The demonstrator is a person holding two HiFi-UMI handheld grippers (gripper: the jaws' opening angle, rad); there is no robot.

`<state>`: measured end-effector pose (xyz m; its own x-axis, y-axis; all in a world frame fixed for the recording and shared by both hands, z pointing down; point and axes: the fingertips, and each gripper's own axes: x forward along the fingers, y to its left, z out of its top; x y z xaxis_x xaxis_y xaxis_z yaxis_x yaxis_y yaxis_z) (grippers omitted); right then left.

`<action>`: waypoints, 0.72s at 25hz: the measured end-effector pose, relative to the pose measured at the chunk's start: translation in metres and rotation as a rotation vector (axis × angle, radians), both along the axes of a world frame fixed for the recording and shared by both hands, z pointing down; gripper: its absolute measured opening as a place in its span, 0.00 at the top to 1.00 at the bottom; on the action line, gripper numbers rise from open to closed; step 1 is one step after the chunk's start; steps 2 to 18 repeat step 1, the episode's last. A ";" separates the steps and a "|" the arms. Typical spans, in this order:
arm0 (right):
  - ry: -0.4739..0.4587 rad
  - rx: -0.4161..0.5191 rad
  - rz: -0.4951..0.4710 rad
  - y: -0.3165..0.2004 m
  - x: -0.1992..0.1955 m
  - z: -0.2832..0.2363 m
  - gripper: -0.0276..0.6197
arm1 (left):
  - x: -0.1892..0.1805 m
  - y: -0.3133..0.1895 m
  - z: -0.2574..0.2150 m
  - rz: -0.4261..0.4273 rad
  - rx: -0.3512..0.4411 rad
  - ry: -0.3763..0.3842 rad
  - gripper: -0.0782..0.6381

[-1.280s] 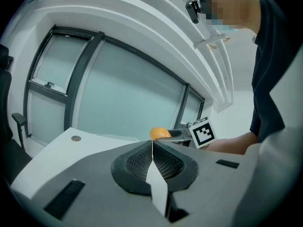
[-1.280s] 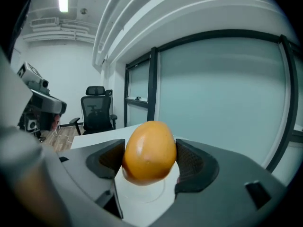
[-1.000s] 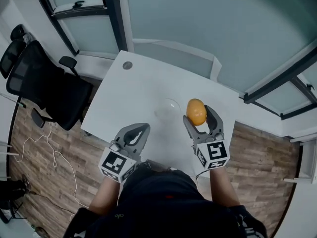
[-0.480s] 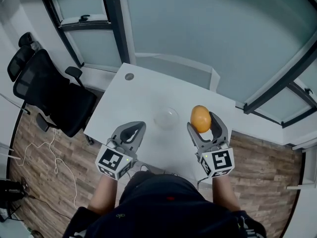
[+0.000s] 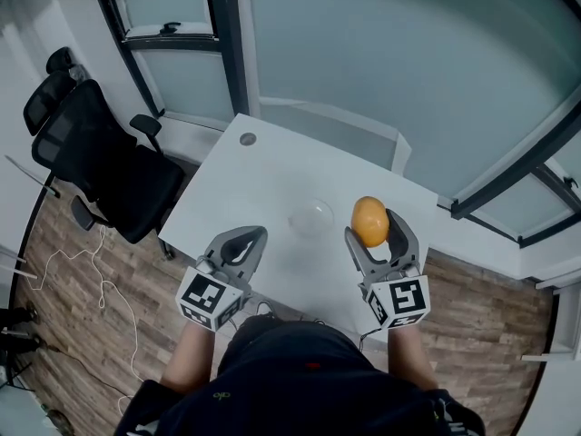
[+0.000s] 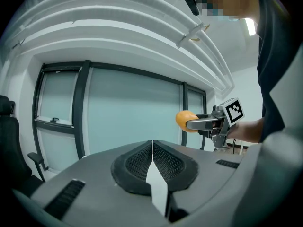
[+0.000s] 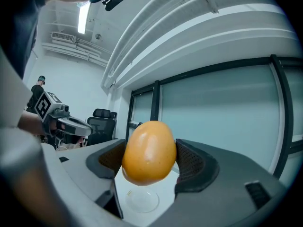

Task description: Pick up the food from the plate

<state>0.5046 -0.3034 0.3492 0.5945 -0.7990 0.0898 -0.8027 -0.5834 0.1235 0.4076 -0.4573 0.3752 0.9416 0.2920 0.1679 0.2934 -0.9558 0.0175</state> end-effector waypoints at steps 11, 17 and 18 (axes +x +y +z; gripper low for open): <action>-0.002 0.002 -0.002 -0.002 0.001 0.000 0.42 | 0.001 -0.002 0.000 -0.002 0.001 0.000 0.86; -0.002 0.002 -0.002 -0.002 0.001 0.000 0.42 | 0.001 -0.002 0.000 -0.002 0.001 0.000 0.86; -0.002 0.002 -0.002 -0.002 0.001 0.000 0.42 | 0.001 -0.002 0.000 -0.002 0.001 0.000 0.86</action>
